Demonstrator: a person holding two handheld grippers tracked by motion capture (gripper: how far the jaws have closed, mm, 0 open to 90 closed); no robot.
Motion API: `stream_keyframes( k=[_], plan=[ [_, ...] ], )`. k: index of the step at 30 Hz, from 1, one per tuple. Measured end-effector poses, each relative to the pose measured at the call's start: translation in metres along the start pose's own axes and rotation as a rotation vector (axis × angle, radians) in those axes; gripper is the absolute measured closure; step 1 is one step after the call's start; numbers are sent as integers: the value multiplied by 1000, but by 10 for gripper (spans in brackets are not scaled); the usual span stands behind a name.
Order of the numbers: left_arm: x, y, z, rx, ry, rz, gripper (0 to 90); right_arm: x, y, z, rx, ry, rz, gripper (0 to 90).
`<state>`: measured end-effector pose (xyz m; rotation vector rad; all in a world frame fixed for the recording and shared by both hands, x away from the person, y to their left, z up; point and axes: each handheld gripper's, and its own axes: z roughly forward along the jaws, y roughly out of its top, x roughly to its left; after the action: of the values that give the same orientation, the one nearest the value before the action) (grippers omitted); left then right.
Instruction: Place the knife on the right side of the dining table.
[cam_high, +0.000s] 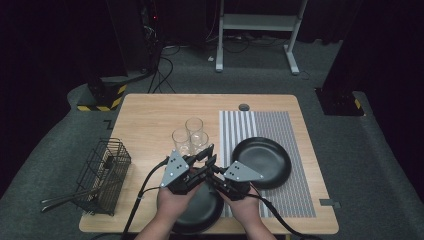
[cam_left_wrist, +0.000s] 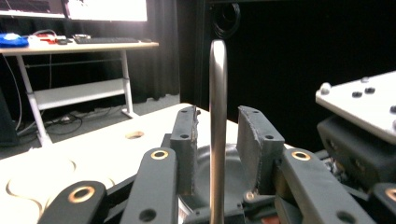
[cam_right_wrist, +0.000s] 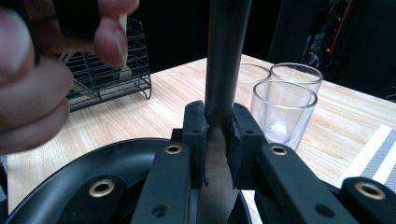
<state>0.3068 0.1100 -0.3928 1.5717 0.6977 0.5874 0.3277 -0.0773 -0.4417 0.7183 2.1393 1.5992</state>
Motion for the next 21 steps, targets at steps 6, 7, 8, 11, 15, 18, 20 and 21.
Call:
stream_keyframes(
  k=[6, 7, 8, 11, 15, 18, 20, 21],
  plan=[
    [-2, -8, 2, 21, -6, -3, 689, -1, 0, 0, -1, 0, 0, 788],
    [-2, -9, 2, 24, -5, -4, 694, -1, 0, 0, 0, -1, 2, 788],
    [-2, -10, 2, 26, -6, -7, 697, -1, 0, 0, 1, -1, 2, 788],
    [-1, -13, 3, 34, -6, -11, 714, -1, -1, 0, 0, 0, 3, 787],
    [0, -17, 3, 47, -2, -11, 732, 0, -1, 1, 4, 2, 3, 787],
    [0, -19, 3, 55, -2, -13, 742, 0, -2, 1, 6, 3, 2, 788],
    [0, -21, 4, 59, -3, -15, 748, 0, -2, 1, 5, 2, 1, 788],
    [0, -21, 4, 62, -4, -15, 748, 0, -2, 1, 4, 2, 2, 788]
  ],
)
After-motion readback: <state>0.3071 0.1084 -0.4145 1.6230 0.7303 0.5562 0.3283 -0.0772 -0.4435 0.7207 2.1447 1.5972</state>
